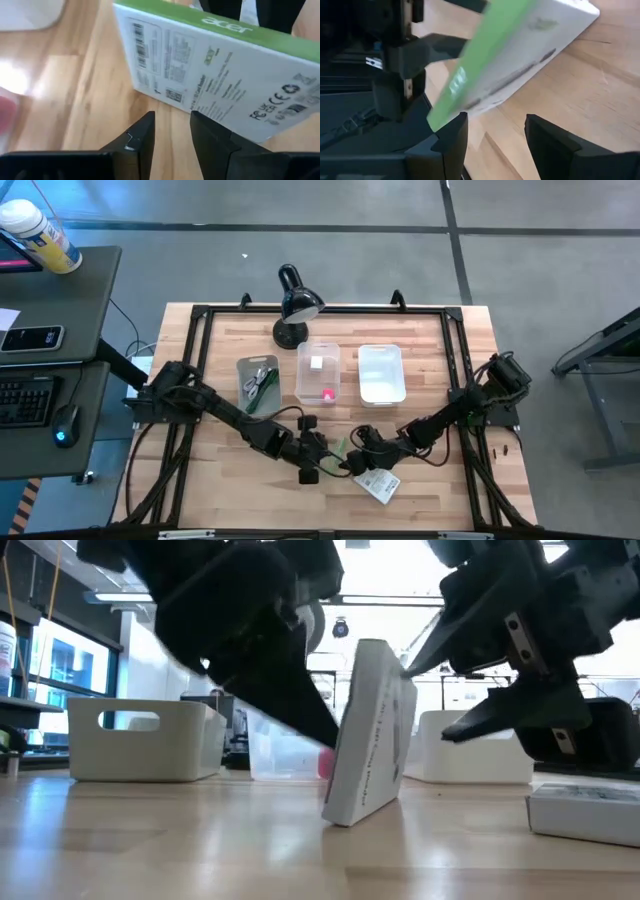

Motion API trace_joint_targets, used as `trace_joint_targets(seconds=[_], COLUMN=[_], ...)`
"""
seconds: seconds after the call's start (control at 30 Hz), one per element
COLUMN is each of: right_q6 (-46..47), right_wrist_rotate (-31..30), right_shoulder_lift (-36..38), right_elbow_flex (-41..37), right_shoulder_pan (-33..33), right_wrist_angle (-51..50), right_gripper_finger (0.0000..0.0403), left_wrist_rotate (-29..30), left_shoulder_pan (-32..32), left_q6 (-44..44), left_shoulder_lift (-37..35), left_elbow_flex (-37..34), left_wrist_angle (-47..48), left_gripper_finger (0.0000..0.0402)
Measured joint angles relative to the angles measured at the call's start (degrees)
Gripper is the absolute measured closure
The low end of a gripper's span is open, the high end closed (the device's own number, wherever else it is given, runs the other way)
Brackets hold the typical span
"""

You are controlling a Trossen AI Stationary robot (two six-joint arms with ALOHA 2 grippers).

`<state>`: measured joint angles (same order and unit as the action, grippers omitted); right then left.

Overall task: Pick and place items into bin
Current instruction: Put the left white box into the white bin

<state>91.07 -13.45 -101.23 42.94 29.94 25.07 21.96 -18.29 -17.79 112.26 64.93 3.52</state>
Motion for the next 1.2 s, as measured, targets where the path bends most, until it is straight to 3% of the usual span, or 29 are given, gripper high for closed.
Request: trace_joint_targets(seconds=[0.63,1.2], right_q6=[-1.1,0.5], right_wrist_rotate=[-4.0,-3.0], right_shoulder_lift=[1.9,1.9], right_elbow_flex=[0.0,0.0], right_shoulder_pan=[-0.7,-2.0], right_wrist_angle=[1.2,-2.2], right_gripper_finger=[0.0205,0.0208], left_wrist_rotate=[-0.5,-1.5], left_shoulder_pan=[-0.1,-0.1], left_q6=[2.4,5.7], left_shoulder_lift=[-2.2,-2.2], left_elbow_flex=[0.1,0.1], left_wrist_angle=[-5.9,-9.5], left_gripper_finger=[0.0289,0.0289])
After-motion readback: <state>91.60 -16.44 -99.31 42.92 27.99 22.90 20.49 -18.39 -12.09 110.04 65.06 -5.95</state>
